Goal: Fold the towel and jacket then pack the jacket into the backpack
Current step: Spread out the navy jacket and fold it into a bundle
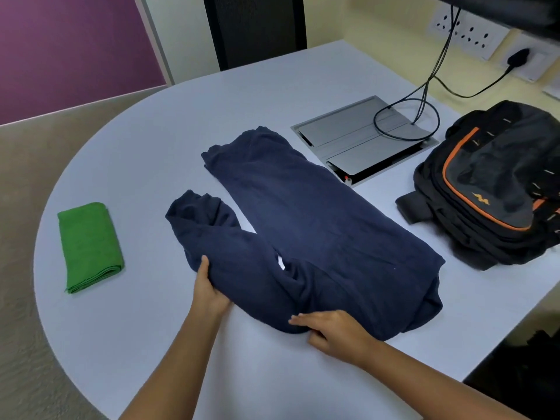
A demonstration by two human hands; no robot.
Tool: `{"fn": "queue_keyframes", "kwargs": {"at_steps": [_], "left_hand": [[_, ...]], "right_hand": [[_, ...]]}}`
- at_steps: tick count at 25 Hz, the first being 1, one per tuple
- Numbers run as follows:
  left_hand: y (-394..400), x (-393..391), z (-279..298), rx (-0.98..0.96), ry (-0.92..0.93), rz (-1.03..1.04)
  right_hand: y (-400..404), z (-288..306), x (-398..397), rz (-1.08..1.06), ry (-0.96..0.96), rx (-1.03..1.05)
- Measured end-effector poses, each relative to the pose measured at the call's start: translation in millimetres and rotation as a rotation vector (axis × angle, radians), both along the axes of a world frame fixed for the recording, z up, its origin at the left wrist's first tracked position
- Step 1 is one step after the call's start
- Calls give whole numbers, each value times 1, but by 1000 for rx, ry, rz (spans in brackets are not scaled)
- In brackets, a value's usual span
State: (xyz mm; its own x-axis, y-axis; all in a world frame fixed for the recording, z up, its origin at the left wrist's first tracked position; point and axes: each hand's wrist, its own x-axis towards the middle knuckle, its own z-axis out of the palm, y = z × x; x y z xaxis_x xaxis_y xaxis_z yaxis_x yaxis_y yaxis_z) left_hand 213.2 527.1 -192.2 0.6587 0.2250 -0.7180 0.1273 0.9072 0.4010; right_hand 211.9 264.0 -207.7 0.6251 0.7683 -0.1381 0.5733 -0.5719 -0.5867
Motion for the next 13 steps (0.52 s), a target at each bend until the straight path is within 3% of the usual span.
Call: {"fn": "queue_keyframes", "kwargs": {"at_steps": [5,8,11,13], "left_hand": [[22,11,20,-131,-45,105],[28,16,26,-13,9,152],[45,14,46,45,-103,59],[66,12,57,145,-196,65]], "right_hand": [[-4,-6,-9,-32,113,-1],[4,4,1,-20,118,-30],[10,9,19,-122,-135,93],[3,4,33,-222,-287,21]]}}
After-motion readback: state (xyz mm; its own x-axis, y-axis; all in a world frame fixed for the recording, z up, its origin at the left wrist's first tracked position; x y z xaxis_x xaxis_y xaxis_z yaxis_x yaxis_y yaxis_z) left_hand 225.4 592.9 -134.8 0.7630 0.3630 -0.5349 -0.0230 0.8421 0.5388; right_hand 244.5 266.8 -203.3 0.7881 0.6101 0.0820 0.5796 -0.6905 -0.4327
